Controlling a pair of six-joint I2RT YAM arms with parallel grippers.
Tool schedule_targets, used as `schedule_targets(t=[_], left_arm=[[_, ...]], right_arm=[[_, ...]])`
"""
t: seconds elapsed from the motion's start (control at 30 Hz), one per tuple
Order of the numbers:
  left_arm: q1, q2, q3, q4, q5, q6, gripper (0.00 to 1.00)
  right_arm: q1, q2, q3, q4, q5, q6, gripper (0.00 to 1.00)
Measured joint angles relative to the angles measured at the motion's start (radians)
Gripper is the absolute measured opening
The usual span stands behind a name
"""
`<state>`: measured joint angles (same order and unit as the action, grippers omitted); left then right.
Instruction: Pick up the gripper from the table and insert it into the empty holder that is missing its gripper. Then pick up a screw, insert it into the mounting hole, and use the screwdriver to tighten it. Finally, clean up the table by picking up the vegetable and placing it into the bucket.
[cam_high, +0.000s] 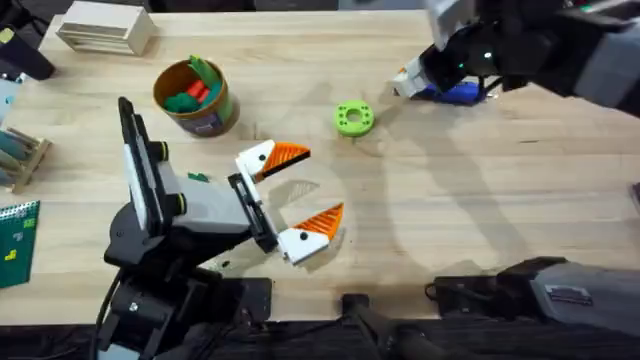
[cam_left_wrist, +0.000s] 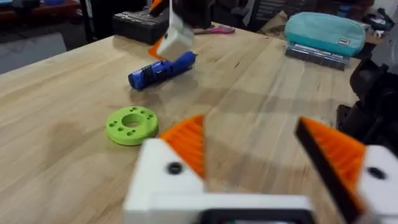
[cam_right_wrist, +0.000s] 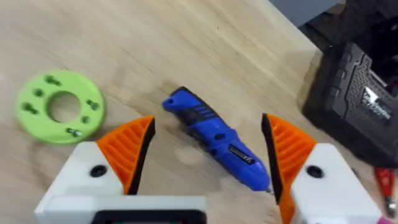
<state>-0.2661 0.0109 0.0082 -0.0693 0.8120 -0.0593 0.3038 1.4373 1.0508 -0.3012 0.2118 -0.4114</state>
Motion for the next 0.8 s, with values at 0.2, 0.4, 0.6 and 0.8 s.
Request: schedule_targets(t=[0.2,0.4,0.6,0.8], left_arm=[[0.000,0.000,0.000,0.000,0.000,0.000,0.986],[0.000,0.000,0.017,0.021,-0.100,-0.078,0.987],[0.000,0.049,0.247,-0.277,-0.322,-0.146,0.987],[0.000,0.391,0.723,-0.775,-0.657,-0.165,0.987]], right_arm=[[0.028,-0.037,0.000,-0.051,-0.064,0.077,0.989],[0.111,-0.037,0.000,-0.062,-0.098,0.100,0.991],[0.128,-0.037,0.000,-0.062,-0.104,0.116,0.989],[0.128,-0.037,0.000,-0.065,-0.104,0.180,0.989]])
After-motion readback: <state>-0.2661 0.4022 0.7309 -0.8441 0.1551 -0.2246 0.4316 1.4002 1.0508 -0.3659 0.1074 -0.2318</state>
